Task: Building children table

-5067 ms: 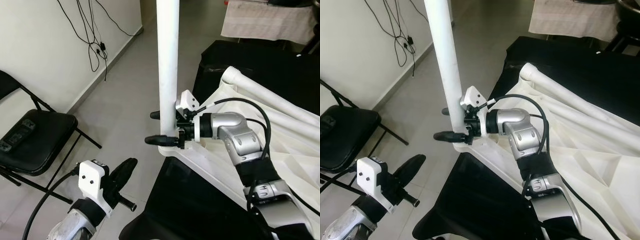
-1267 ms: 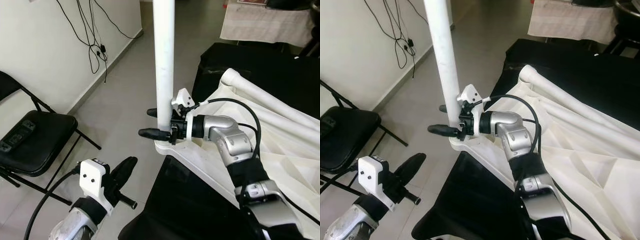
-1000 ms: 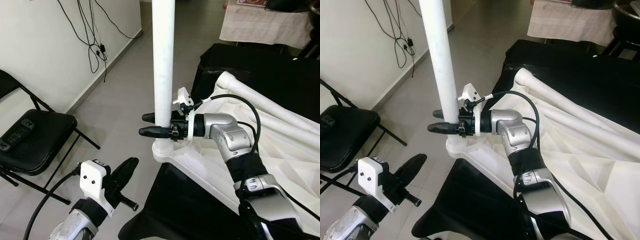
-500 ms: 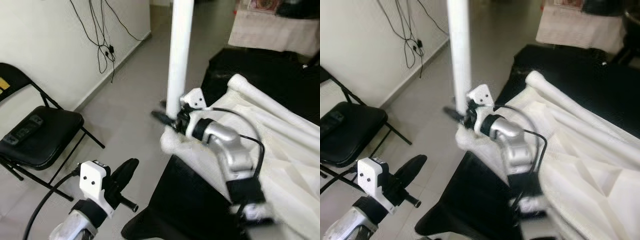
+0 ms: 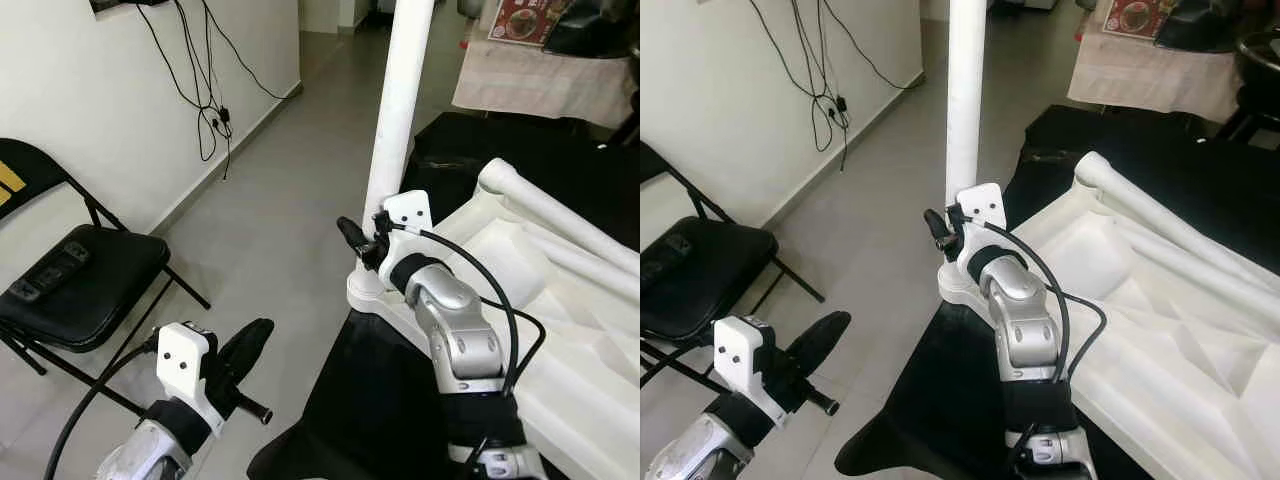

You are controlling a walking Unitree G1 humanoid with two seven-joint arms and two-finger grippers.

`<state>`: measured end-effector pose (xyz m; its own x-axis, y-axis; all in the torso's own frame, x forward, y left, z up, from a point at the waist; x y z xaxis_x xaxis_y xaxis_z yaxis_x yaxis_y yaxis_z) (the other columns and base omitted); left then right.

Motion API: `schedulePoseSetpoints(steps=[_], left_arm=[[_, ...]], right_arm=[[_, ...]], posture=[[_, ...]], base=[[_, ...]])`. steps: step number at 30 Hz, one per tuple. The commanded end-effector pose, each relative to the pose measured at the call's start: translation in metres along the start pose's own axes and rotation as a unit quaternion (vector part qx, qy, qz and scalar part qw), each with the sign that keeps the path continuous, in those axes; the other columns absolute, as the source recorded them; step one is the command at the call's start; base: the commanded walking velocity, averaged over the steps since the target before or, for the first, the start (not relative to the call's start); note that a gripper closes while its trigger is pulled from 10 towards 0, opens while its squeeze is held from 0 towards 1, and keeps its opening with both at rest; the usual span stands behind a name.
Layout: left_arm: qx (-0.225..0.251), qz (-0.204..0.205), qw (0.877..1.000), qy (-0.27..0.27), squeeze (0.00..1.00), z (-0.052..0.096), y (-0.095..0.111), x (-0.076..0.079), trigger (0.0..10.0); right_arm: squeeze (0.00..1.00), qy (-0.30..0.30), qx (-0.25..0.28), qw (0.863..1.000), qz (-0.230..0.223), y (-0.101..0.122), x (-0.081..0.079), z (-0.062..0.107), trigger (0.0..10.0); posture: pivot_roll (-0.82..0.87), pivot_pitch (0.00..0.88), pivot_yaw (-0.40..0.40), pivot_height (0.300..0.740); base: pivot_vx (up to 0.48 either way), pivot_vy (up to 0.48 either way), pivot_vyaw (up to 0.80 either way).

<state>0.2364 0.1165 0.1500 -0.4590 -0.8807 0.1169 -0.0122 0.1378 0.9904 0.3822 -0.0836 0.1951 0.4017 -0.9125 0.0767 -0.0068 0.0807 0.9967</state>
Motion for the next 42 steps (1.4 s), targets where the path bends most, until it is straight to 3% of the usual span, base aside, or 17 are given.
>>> schedulePoseSetpoints(steps=[1, 2, 5, 6, 8, 9, 13, 14, 17, 23, 24, 33, 37, 39, 40, 41, 42], left_arm=[[-0.003, 0.002, 1.000, 0.007, 0.00, 0.002, -0.002, -0.002, 10.0], [-0.003, 0.002, 1.000, 0.007, 0.00, 0.001, -0.002, -0.002, 10.0], [-0.004, 0.003, 1.000, 0.003, 0.00, 0.001, -0.002, -0.001, 10.0], [-0.004, 0.003, 1.000, 0.003, 0.00, 0.001, -0.002, -0.001, 10.0], [-0.004, 0.003, 1.000, 0.001, 0.00, 0.001, -0.002, 0.000, 10.0], [-0.004, 0.004, 1.000, 0.000, 0.00, 0.001, -0.002, 0.001, 10.0], [-0.004, 0.004, 1.000, -0.001, 0.00, 0.001, -0.002, 0.001, 10.0], [-0.004, 0.004, 1.000, -0.001, 0.00, 0.001, -0.001, 0.002, 10.0], [-0.004, 0.004, 1.000, -0.001, 0.00, 0.003, -0.001, 0.004, 10.0], [-0.005, 0.005, 1.000, -0.002, 0.00, 0.004, 0.000, 0.006, 10.0], [-0.005, 0.005, 1.000, -0.002, 0.00, 0.005, 0.000, 0.007, 10.0], [-0.006, 0.007, 1.000, -0.004, 0.00, 0.004, 0.000, 0.008, 10.0], [-0.006, 0.008, 1.000, -0.004, 0.00, 0.004, 0.000, 0.007, 10.0], [-0.006, 0.008, 1.000, -0.004, 0.00, 0.004, 0.000, 0.007, 10.0], [-0.006, 0.007, 1.000, -0.003, 0.00, 0.004, 0.000, 0.007, 10.0], [-0.006, 0.007, 1.000, -0.003, 0.00, 0.004, 0.000, 0.007, 10.0], [-0.007, 0.007, 1.000, -0.003, 0.00, 0.005, 0.000, 0.005, 10.0]], right_arm=[[0.00, 0.012, -0.081, 0.997, -0.006, -0.035, -0.004, 0.001, 10.0], [1.00, 0.089, -0.079, 0.993, -0.002, -0.030, -0.025, -0.001, 10.0], [1.00, 0.264, -0.047, 0.963, 0.033, -0.010, -0.051, 0.005, 10.0], [1.00, 0.264, -0.047, 0.963, 0.033, -0.010, -0.051, 0.005, 10.0], [1.00, 0.318, -0.032, 0.946, 0.055, 0.000, -0.050, 0.010, 10.0], [0.59, 0.351, -0.036, 0.934, 0.061, 0.002, -0.047, 0.011, 10.0], [0.59, 0.369, -0.041, 0.926, 0.062, 0.002, -0.045, 0.011, 10.0], [0.00, 0.389, -0.039, 0.917, 0.075, 0.004, -0.042, 0.011, 10.0], [0.00, 0.424, -0.046, 0.901, 0.080, 0.008, -0.037, 0.009, 10.0], [0.00, 0.441, -0.052, 0.893, 0.074, 0.011, -0.034, 0.004, 10.0], [0.00, 0.444, -0.054, 0.892, 0.072, 0.011, -0.033, 0.003, 0.0], [0.00, 0.460, -0.070, 0.883, 0.055, -0.004, -0.023, 0.009, 0.0], [0.00, 0.413, -0.067, 0.907, 0.051, -0.009, -0.006, 0.012, 0.0], [0.00, 0.413, -0.067, 0.907, 0.051, -0.009, -0.006, 0.012, 0.0], [0.00, 0.384, -0.066, 0.920, 0.043, -0.012, -0.002, 0.012, 0.0], [0.00, 0.384, -0.066, 0.920, 0.043, -0.012, -0.002, 0.012, 0.0], [0.00, 0.304, -0.065, 0.950, 0.022, -0.018, 0.003, 0.007, 0.0]], posture=[[-0.06, 0.142, -0.004, 0.740], [-0.06, 0.142, -0.001, 0.740], [-0.05, 0.142, 0.006, 0.740], [-0.05, 0.142, 0.006, 0.740], [-0.04, 0.147, 0.006, 0.740], [-0.03, 0.149, 0.008, 0.740], [-0.03, 0.150, 0.008, 0.740], [-0.03, 0.153, 0.005, 0.740], [-0.02, 0.165, 0.000, 0.740], [-0.01, 0.172, 0.000, 0.740], [-0.01, 0.176, -0.001, 0.740], [-0.02, 0.179, 0.003, 0.740], [-0.02, 0.178, -0.003, 0.740], [-0.02, 0.178, -0.003, 0.740], [-0.03, 0.179, -0.005, 0.740], [-0.03, 0.179, -0.005, 0.740], [-0.03, 0.175, -0.013, 0.740]], base=[[0.000, 0.000, 0.00], [0.000, 0.000, 0.00], [0.000, 0.000, 0.00], [0.000, 0.000, 0.00], [0.000, 0.000, 0.00], [0.000, 0.000, 0.00], [0.000, 0.000, 0.00], [0.000, 0.000, 0.00], [0.000, 0.000, 0.00], [0.000, 0.000, 0.00], [0.000, 0.000, 0.00], [0.000, 0.000, 0.00], [0.000, 0.000, 0.00], [0.000, 0.000, 0.00], [0.000, 0.000, 0.00], [0.000, 0.000, 0.00], [0.000, 0.000, 0.00]])
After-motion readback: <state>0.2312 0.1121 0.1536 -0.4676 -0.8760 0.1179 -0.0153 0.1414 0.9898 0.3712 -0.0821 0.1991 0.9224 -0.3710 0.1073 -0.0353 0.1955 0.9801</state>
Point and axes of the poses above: a point about 5 cm out from each wrist's last joint towards the gripper, its own z axis pointing back from the gripper into the wrist, its own y axis along the axis of the wrist's last joint, x = y × z, the point moved 5 cm from there along -z, pointing out of the wrist towards the gripper, and after that the axes turned 2 degrees about -z, right-handed, at the moved point
